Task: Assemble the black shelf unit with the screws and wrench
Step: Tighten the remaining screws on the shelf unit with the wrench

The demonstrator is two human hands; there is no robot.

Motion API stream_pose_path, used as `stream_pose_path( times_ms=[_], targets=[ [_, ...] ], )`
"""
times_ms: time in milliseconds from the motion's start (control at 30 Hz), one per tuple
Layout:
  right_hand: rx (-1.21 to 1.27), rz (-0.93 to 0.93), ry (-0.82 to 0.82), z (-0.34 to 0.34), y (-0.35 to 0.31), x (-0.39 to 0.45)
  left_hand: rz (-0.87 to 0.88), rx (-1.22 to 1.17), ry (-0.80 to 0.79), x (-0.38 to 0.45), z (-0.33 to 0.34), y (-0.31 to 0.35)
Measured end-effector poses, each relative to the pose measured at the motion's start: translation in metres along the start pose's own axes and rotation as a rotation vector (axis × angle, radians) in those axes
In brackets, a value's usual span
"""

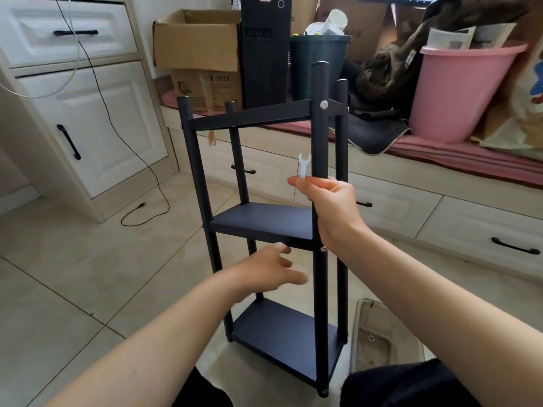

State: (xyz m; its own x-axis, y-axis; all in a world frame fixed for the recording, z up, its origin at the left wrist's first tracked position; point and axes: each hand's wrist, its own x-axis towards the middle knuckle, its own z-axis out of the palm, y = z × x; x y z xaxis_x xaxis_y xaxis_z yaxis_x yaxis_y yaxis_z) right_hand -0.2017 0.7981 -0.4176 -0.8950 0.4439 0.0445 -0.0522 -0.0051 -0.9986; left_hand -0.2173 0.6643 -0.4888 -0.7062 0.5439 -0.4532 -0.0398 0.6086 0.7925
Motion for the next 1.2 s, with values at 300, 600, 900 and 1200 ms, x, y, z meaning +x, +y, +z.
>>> stream_pose_path(
  times_ms=[300,600,900,1200],
  targets=[
    [0.043,0.048,-0.036,0.016,-0.004,-0.008,0.193,-0.005,0.216,-0.004,0.05,0.007],
    [-0.09,-0.057,-0.143,0.002,-0.007,-0.002,0.102,-0.135,0.245,-0.003,0.038,0.002],
    [-0.237,-0.06,-0.244,-0.043,0.012,-0.003,0.024,-0.011,0.29,-0.005,0.003,-0.006],
    [-0.607,-0.037,-0.423,-0.043,0.056,-0.021,0.046,0.137,0.367,-0.004,-0.018,-0.011]
  ],
)
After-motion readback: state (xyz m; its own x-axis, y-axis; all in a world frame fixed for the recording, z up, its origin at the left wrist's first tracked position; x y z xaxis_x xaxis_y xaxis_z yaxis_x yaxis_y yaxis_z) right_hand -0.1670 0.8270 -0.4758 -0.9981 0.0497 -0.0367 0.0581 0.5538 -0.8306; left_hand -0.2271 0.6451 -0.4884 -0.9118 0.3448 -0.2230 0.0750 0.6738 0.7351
